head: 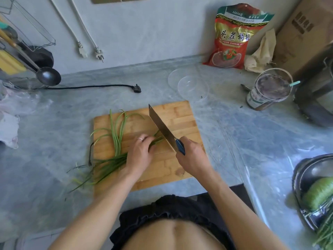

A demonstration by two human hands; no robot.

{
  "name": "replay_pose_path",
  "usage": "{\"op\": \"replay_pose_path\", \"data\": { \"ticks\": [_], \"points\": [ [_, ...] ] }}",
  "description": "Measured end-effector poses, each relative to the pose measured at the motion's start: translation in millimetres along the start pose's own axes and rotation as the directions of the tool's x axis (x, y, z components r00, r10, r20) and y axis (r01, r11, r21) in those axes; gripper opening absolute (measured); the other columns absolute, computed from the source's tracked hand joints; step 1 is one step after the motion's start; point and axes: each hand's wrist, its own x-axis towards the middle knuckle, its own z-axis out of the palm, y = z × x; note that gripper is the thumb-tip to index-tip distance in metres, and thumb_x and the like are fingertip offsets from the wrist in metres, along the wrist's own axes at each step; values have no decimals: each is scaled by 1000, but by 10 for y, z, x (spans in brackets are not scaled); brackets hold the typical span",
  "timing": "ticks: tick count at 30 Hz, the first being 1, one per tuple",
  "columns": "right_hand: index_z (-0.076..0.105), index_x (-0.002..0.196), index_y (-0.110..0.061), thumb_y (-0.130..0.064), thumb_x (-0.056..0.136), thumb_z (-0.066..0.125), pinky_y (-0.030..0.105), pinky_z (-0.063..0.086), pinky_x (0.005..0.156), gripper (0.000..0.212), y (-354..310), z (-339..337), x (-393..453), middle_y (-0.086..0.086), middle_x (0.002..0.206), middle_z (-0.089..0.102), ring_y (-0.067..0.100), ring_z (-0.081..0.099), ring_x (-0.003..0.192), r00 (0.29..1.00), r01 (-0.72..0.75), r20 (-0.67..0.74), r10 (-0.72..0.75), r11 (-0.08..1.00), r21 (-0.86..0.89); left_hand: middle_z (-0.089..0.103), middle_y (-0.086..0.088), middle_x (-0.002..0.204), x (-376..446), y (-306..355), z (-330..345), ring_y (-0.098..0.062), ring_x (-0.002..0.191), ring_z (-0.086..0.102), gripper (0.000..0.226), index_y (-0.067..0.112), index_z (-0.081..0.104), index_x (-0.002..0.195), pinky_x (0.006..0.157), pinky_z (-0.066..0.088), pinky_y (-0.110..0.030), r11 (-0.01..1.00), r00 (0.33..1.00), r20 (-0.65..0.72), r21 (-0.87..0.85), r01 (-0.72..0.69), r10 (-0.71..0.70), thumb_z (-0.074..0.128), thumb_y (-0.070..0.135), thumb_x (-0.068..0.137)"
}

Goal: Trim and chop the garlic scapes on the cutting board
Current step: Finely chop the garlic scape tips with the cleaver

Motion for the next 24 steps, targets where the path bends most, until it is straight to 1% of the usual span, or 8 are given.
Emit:
{"op": "replay_pose_path", "data": {
  "ticks": [3,7,9,12,15,18,21,24],
  "points": [
    [45,79,-4,-2,80,50,31,26,48,6,35,-29,1,1,64,40,20,32,53,998,-24,-59,27,998,51,62,-3,110,3,71,16,-24,97,61,25,10,69,114,77,53,-35,999,1000,-4,-46,-2,2,69,12,90],
    [43,77,-5,-1,80,50,32,27,48,9,135,-126,25,3,63,40,21,32,52,987,-86,-131,94,994,65,61,2,116,-110,-21,-81,-15,99,63,32,11,68,119,81,54,-29,993,999,-43,-119,-16,11,73,15,88],
    [44,78,-6,-1,81,50,33,29,48,8,144,-134,31,4,64,42,21,34,52,989,-85,-121,91,995,49,62,2,116,-172,-112,-122,-17,98,64,32,10,69,118,81,56,-33,994,999,-36,-101,-42,39,73,14,87],
    [45,80,-8,-3,83,50,30,28,46,8,66,-74,-7,1,65,42,20,37,53,996,-55,-75,54,998,-13,65,1,115,-161,-178,-108,-19,99,65,29,10,71,116,81,57,-37,995,998,-32,-79,-64,62,73,8,87],
    [43,80,-11,-4,81,52,30,31,48,12,-7,9,-62,-2,65,41,19,38,53,1000,13,-20,-13,999,-36,68,0,108,-72,-98,-39,-21,94,66,23,9,73,109,75,57,-39,994,997,-46,-82,-71,68,72,4,86],
    [45,81,-9,-4,80,52,33,32,49,8,26,3,-72,0,65,42,20,37,53,1000,-9,-13,9,1000,-7,67,0,104,-31,-2,14,-22,90,64,19,8,74,104,70,56,-38,993,997,-60,-99,-57,51,72,3,86],
    [45,79,-3,-2,80,50,33,27,49,5,101,-82,-29,4,64,41,21,31,53,995,-80,-58,83,995,53,66,-2,99,-64,-2,1,-24,89,61,15,8,75,98,68,54,-34,997,988,-138,-22,-72,68,76,5,82],
    [44,77,-2,-1,80,50,32,26,48,7,155,-153,-1,5,62,39,20,29,52,991,-96,-87,103,992,81,64,-3,88,-121,-48,-28,-25,83,56,10,7,75,90,66,52,-36,994,979,-178,72,-84,96,78,7,80]
  ]
}}
